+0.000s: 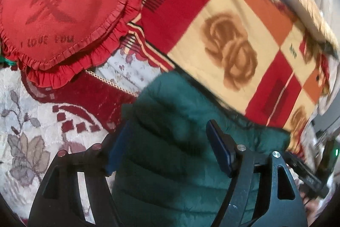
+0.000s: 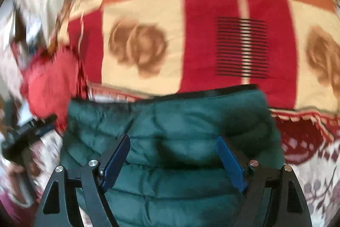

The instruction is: Fold large clothes

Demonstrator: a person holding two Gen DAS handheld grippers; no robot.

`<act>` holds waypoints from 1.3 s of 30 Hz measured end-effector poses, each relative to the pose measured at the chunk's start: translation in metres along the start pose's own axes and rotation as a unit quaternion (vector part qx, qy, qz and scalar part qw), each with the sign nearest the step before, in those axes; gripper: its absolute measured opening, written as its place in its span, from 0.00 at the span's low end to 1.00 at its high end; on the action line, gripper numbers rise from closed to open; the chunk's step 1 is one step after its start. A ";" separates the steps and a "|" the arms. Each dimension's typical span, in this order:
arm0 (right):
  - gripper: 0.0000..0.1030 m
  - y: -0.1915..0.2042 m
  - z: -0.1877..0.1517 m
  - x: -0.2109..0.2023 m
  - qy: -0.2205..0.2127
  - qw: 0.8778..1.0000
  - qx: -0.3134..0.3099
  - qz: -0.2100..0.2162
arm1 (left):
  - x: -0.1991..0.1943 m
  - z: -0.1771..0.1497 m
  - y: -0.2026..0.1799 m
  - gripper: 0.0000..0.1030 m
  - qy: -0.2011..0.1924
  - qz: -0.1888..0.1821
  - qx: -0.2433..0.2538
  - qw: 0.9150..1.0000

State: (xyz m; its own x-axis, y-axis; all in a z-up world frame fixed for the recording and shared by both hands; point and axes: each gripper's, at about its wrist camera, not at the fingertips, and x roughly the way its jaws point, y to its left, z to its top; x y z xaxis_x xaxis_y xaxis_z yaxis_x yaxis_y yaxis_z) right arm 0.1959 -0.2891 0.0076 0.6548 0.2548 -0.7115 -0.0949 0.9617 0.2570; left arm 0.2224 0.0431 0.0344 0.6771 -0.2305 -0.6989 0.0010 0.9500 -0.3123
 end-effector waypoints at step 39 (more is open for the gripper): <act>0.68 -0.087 -0.013 0.050 -0.008 0.990 0.024 -0.142 | 0.094 -0.035 -0.019 0.77 0.010 0.110 0.108 0.988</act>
State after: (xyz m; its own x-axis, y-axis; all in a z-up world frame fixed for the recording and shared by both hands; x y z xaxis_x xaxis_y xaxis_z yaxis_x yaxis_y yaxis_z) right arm 0.2270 -0.3584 -0.0586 0.6619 -0.0265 -0.7491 0.1296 0.9884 0.0795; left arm 0.2604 -0.0044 -0.0479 0.6640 -0.0154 -0.7476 0.0143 0.9999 -0.0079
